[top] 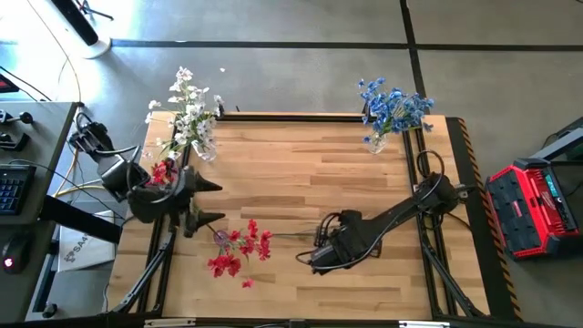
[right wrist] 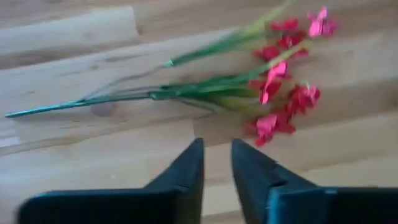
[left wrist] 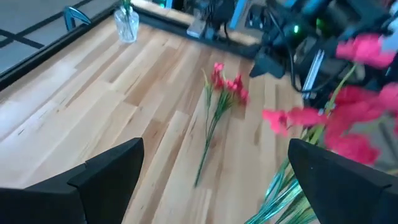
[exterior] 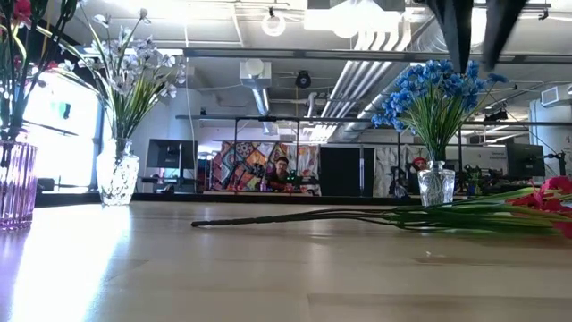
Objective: Sort flowers into vase by color
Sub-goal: Put the red flowers into the purple vase
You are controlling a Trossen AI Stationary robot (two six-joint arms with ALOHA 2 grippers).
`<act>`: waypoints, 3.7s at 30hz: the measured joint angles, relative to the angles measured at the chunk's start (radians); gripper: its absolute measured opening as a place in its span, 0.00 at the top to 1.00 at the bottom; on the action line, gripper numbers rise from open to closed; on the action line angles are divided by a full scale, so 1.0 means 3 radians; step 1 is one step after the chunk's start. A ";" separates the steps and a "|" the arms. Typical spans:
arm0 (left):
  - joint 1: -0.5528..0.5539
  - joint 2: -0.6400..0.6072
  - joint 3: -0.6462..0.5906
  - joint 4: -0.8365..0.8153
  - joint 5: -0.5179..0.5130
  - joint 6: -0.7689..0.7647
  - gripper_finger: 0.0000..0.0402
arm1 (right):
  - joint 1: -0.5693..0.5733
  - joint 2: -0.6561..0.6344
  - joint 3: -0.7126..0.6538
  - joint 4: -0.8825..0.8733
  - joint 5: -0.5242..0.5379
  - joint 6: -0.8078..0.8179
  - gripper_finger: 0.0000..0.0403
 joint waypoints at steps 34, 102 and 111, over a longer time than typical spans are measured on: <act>0.0679 -0.0981 0.0000 -0.1221 0.0979 0.1197 0.04 | -0.0999 0.1080 0.0009 0.0843 -0.0651 -0.0547 0.14; 0.0769 -0.0929 0.0000 -0.1198 0.0750 0.0478 0.04 | -0.1689 0.1124 0.0550 0.1759 0.0480 -0.1909 0.99; 0.0769 -0.0903 0.0000 -0.0839 0.0485 0.0430 0.04 | -0.1370 0.1111 0.1680 0.1364 0.1711 -0.2915 0.99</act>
